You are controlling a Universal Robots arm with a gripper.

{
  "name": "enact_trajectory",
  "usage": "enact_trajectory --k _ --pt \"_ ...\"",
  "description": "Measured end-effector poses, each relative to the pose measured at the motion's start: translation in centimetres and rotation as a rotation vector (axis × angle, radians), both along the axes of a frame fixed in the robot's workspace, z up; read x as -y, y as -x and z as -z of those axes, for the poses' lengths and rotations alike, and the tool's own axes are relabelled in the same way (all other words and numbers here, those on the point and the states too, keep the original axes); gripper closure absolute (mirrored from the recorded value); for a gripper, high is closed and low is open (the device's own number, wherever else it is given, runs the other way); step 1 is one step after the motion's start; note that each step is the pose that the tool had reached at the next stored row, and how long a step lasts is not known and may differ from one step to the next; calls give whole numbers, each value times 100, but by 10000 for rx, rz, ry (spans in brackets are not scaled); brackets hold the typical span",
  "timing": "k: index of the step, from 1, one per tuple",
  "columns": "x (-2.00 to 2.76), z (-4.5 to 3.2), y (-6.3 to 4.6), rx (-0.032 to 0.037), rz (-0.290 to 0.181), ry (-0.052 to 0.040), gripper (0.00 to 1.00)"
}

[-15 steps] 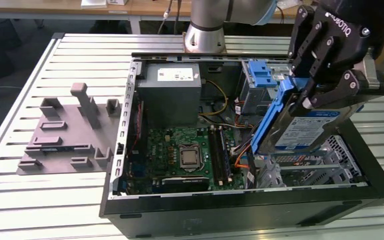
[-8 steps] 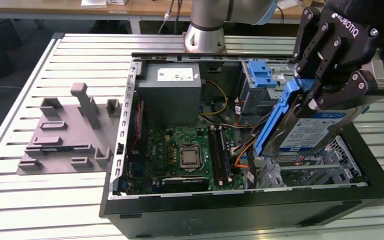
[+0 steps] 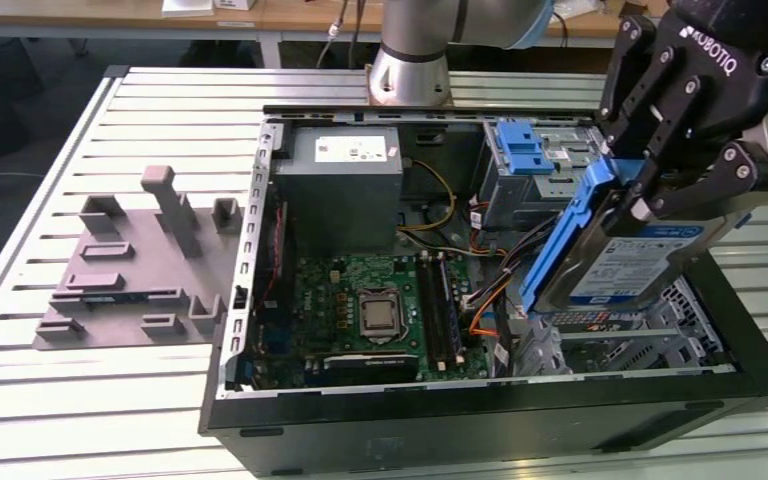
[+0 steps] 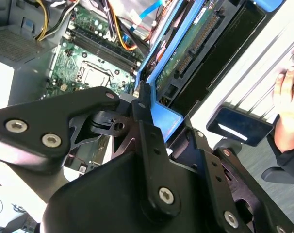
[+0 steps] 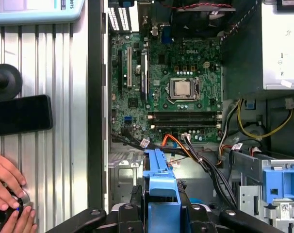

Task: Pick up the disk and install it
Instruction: 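Insert the disk into the insertion slot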

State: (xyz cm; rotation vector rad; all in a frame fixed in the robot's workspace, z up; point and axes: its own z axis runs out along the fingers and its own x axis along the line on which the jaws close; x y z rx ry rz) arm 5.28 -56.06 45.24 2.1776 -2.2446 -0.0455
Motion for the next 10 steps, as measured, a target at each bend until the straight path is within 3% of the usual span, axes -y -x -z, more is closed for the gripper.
enact_trajectory --k 10 --pt "0 11 -69 38 -1 0 64"
